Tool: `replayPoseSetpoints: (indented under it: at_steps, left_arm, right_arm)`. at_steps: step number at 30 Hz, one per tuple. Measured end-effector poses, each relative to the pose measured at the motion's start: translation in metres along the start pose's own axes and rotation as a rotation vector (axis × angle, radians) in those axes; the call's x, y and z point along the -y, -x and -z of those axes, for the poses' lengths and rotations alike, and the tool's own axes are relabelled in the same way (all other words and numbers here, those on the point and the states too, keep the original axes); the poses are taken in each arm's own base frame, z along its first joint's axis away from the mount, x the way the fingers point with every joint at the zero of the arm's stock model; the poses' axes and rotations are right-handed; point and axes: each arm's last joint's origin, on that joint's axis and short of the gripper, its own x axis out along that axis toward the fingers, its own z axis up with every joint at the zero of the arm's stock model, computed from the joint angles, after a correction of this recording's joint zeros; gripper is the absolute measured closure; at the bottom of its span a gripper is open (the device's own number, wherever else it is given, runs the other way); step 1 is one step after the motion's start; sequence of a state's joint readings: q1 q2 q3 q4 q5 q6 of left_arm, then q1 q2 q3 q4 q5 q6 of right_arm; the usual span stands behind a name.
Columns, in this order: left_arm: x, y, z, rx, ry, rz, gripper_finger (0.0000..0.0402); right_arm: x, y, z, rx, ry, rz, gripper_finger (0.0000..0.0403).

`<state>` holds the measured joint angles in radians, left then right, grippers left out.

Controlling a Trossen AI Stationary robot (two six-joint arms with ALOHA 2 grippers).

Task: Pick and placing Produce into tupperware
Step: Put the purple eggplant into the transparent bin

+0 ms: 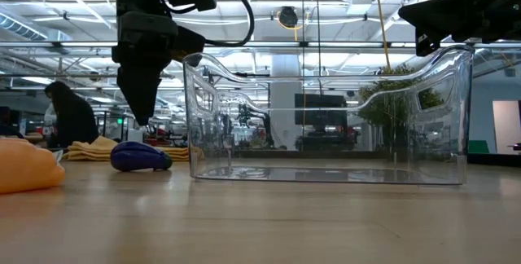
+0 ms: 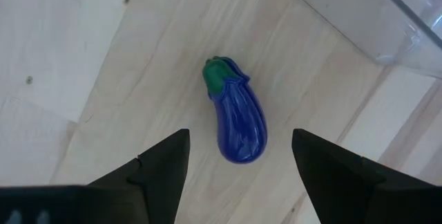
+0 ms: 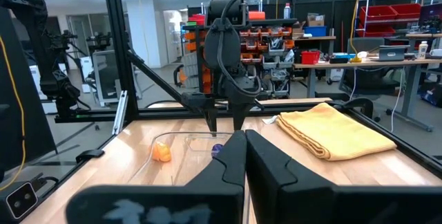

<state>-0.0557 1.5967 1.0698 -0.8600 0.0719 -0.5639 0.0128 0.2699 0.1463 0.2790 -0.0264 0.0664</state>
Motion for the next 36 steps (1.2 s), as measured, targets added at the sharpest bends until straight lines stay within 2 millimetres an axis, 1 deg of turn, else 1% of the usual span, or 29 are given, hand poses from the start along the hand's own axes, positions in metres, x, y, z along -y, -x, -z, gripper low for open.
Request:
replayPoseSetpoints:
  at_steps: [7,13,17,22,27,36]
  left_arm:
    - [0.007,-0.001,-0.001,0.045,-0.025,0.015,0.0144]
    - [0.011,-0.002,0.002,0.047,-0.044,0.01,0.0144]
    - [0.01,-0.009,0.006,0.054,-0.036,-0.014,0.0136]
    - [0.007,-0.018,0.009,0.071,-0.027,-0.003,0.0123]
    - [0.004,-0.027,0.013,0.077,-0.027,0.005,0.0119]
    - [0.001,-0.033,0.015,0.091,-0.042,0.005,0.0119]
  right_arm:
    - [0.0,0.0,0.0,0.0,0.0,0.0,0.0403]
    - [0.0,0.0,0.0,0.0,0.0,0.0,0.0403]
    - [0.0,0.0,0.0,0.0,0.0,0.0,0.0403]
    - [0.0,0.0,0.0,0.0,0.0,0.0,0.0403]
    - [0.0,0.0,0.0,0.0,0.0,0.0,0.0403]
    - [0.0,0.0,0.0,0.0,0.0,0.0,0.0403]
